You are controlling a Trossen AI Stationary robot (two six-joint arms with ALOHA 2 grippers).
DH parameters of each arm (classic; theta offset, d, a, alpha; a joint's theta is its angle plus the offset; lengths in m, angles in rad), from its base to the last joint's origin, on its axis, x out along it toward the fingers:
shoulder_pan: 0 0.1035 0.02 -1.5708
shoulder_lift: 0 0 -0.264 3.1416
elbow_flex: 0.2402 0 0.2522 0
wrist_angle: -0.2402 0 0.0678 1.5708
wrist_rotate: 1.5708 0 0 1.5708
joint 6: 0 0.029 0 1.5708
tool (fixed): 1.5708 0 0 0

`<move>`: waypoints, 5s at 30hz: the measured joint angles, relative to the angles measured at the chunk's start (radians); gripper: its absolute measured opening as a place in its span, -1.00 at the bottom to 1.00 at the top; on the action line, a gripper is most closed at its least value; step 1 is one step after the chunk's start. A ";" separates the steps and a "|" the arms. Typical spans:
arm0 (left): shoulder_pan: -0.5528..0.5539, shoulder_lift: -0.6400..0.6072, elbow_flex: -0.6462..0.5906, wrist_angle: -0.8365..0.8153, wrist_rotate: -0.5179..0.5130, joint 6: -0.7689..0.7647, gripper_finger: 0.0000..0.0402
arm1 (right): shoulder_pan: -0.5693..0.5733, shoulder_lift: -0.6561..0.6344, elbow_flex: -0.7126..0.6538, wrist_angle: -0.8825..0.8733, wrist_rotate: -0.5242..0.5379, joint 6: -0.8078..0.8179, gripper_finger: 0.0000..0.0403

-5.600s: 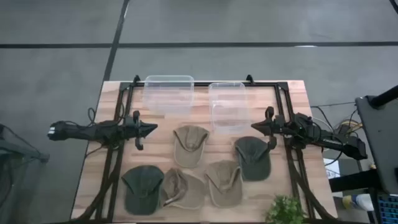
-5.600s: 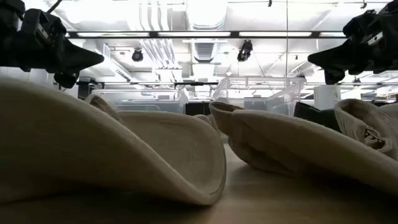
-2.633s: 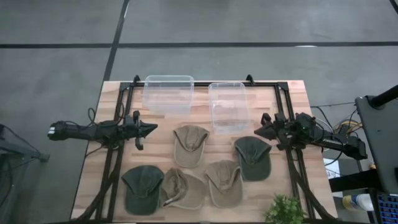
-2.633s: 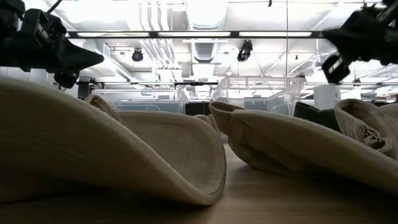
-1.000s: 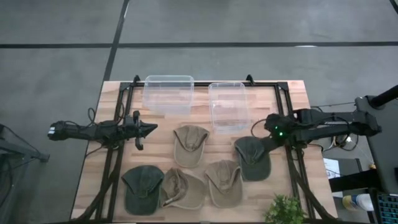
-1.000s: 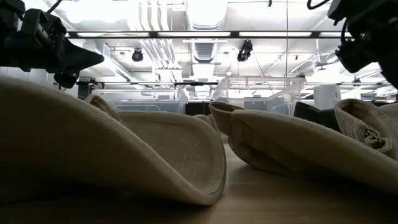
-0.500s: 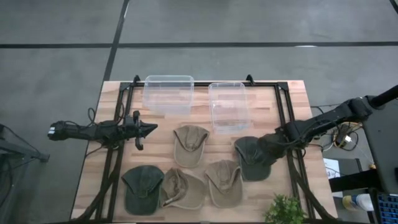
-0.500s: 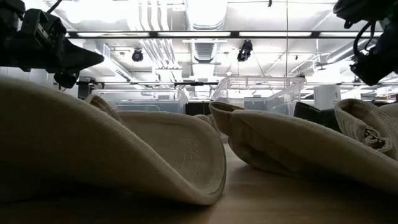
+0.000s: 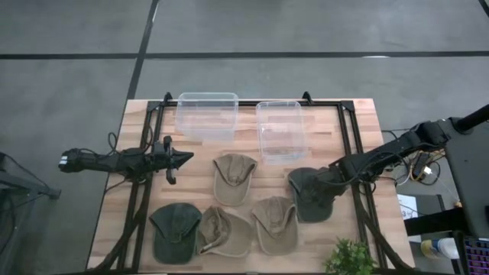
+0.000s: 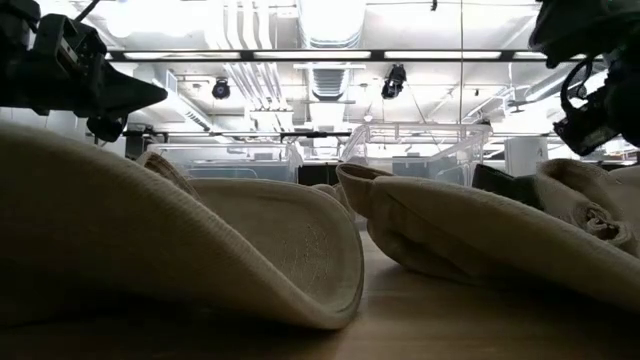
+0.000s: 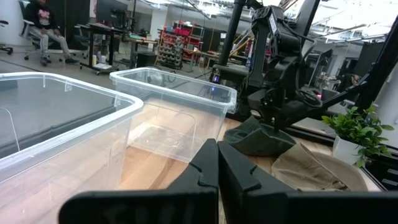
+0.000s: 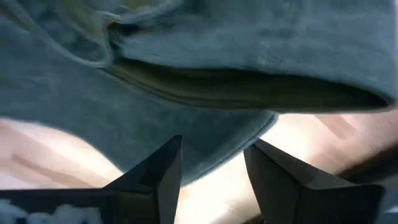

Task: Pick & Place hat
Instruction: Put the right gray cap into the right transparent bin, then put the gray cap into the right transparent bin

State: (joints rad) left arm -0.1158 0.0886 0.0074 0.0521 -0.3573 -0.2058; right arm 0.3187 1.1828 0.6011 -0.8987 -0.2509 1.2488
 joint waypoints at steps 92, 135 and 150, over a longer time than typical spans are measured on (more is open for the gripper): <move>0.000 0.000 0.000 0.000 0.000 0.000 -1.00 | -0.790 0.167 0.723 -0.199 0.269 -0.675 -0.94; 0.000 0.000 0.000 0.000 0.000 0.000 -1.00 | -0.699 0.064 0.762 -0.123 0.259 -0.967 -0.15; 0.000 0.000 0.000 0.000 0.000 0.000 -1.00 | -0.522 -0.220 0.582 0.115 0.261 -1.008 -0.95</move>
State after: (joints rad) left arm -0.1157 0.0887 0.0072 0.0522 -0.3570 -0.2057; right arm -0.2028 0.9628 1.1836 -0.7836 0.0098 0.2408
